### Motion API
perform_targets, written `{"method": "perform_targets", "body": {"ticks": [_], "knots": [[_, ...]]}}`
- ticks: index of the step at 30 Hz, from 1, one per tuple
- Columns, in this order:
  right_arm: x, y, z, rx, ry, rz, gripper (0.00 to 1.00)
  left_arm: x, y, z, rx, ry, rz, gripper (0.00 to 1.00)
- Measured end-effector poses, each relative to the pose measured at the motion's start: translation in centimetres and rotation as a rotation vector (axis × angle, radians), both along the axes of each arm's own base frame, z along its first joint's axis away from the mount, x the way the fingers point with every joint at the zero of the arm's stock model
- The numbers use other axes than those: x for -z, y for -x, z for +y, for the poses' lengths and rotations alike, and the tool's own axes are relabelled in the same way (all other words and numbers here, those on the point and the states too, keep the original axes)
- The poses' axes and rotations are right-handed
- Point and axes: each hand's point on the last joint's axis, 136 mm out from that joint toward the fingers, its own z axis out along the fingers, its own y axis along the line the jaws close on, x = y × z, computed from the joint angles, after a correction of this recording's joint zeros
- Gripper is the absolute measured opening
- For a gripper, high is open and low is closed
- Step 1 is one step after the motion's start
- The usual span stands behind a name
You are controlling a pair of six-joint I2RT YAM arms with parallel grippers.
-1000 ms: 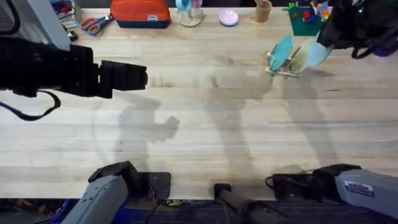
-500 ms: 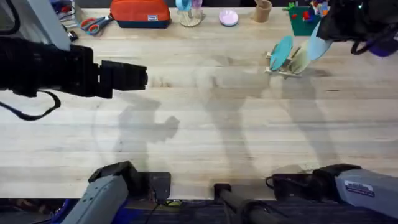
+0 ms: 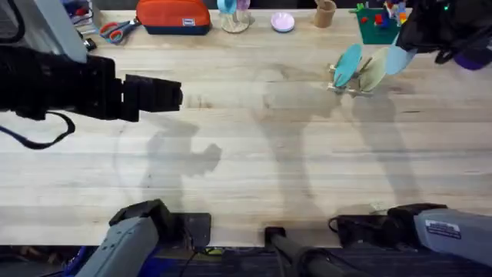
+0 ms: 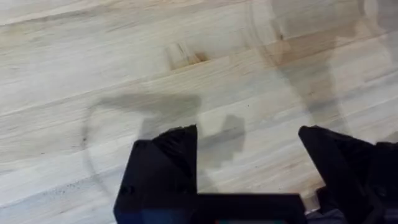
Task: Pick up the plates from the table one by one and place each into a slot on the dish rack.
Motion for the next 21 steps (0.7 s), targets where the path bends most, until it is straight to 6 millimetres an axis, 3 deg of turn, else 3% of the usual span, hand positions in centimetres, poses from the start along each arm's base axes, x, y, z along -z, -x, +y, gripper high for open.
{"method": "perform_targets", "body": {"ticks": [10, 21], "knots": [[0.2, -0.5, 0.1, -0.018, 0.009, 0.000, 0.029, 0.0, 0.0, 0.0, 0.000, 0.000, -0.001, 0.994], [2.2, -1.3, 1.2, -0.058, -0.033, 0.058, 0.029, 0.0, 0.0, 0.0, 0.000, 0.000, 0.000, 0.994]]}}
